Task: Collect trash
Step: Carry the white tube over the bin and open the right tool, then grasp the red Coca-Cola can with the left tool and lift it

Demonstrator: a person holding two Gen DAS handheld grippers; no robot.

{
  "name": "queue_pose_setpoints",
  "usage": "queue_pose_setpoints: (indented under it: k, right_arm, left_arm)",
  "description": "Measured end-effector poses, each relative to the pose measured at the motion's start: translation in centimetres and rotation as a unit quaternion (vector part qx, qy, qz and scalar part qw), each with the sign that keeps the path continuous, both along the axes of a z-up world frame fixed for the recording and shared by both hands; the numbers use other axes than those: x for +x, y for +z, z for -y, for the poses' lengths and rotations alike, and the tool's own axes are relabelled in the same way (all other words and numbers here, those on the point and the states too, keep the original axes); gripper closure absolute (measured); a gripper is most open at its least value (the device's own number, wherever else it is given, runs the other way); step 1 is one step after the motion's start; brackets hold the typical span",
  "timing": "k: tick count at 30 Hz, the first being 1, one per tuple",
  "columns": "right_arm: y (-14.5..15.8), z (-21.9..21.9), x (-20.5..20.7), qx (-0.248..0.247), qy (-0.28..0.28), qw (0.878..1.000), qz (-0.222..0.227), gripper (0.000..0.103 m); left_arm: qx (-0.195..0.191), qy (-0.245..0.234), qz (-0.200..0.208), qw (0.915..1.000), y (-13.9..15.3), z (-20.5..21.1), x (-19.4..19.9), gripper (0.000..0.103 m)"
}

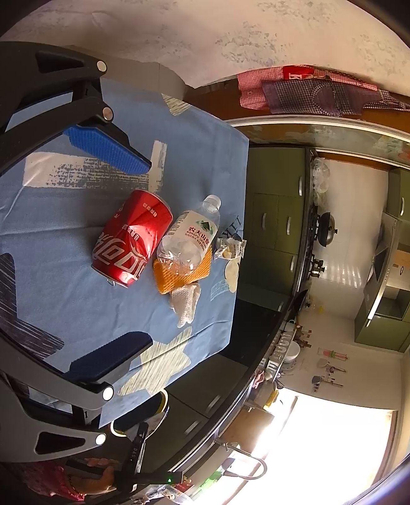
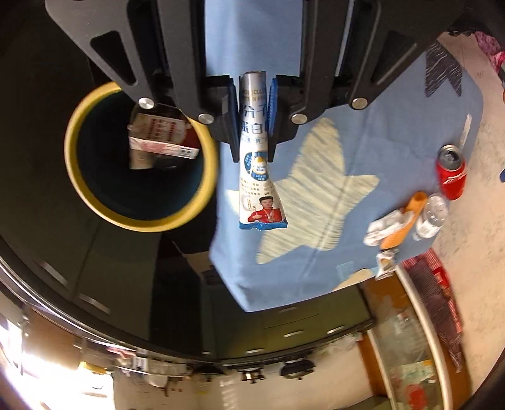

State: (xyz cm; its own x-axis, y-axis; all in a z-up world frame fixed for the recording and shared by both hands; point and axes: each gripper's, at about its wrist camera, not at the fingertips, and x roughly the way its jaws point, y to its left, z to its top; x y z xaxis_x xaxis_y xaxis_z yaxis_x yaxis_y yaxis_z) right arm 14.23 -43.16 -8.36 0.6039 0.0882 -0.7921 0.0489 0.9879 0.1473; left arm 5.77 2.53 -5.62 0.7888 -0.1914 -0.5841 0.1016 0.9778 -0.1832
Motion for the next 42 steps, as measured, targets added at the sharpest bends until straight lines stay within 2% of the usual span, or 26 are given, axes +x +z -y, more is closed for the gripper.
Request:
queue_pose_setpoints:
  k: [5, 9, 10, 12, 14, 22, 27, 32, 34, 37, 38, 42]
  right_arm:
    - [-1.9, 5.3, 0.6, -0.014, -0.074, 0.997, -0.02, 0.088]
    - [-3.6, 7.9, 1.2, -0.016, -0.108, 0.994, -0.03, 0.085]
    - [-4.0, 8.5, 1.5, -0.02, -0.118, 0.992, -0.031, 0.083]
    - [-4.5, 9.5, 1.5, -0.021, -0.142, 0.989, -0.028, 0.065]
    - [-4.7, 9.7, 1.4, -0.017, -0.15, 0.988, -0.023, 0.063]
    - [-3.7, 8.2, -0.1, -0.027, -0.131, 0.991, -0.005, 0.055]
    - [-2.9, 6.6, -0.5, -0.018, -0.113, 0.993, 0.009, 0.051]
    - [-2.6, 5.4, -0.2, -0.013, -0.092, 0.996, 0.011, 0.051]
    - [-2.7, 5.1, 0.0, -0.01, -0.085, 0.996, 0.007, 0.051]
    - [-2.8, 4.6, 0.1, -0.006, -0.076, 0.997, 0.004, 0.051]
    - [-2.9, 4.4, 0.1, -0.006, -0.073, 0.997, 0.004, 0.05]
    - [-3.1, 3.7, 0.2, -0.005, -0.068, 0.998, -0.001, 0.05]
  left_arm:
    - [0.007, -0.012, -0.002, 0.9999, 0.1, 1.2, 0.0, 0.005]
    - [0.015, -0.019, -0.004, 0.9997, 0.2, 1.9, 0.1, 0.005]
    - [0.016, -0.019, -0.005, 0.9997, 0.2, 2.1, 0.1, 0.005]
    - [0.017, -0.019, -0.007, 0.9996, 0.1, 2.2, 0.2, 0.005]
    - [0.02, -0.018, -0.009, 0.9996, 0.1, 2.2, 0.4, 0.005]
    - [0.026, -0.017, -0.025, 0.9992, -0.7, 2.4, 1.0, 0.005]
    - [0.029, -0.012, -0.046, 0.9985, -1.5, 2.0, 1.2, 0.005]
    - [0.046, -0.006, -0.049, 0.9977, -1.9, 1.3, 1.3, 0.005]
    - [0.068, -0.028, -0.035, 0.9967, -2.0, 1.5, 1.6, 0.005]
    - [0.135, -0.064, -0.027, 0.9884, -2.8, 1.7, 3.0, 0.005]
    - [0.146, -0.069, -0.031, 0.9863, -3.0, 1.7, 3.4, 0.005]
    - [0.14, -0.118, -0.046, 0.9821, -3.5, 1.4, 4.9, 0.005]
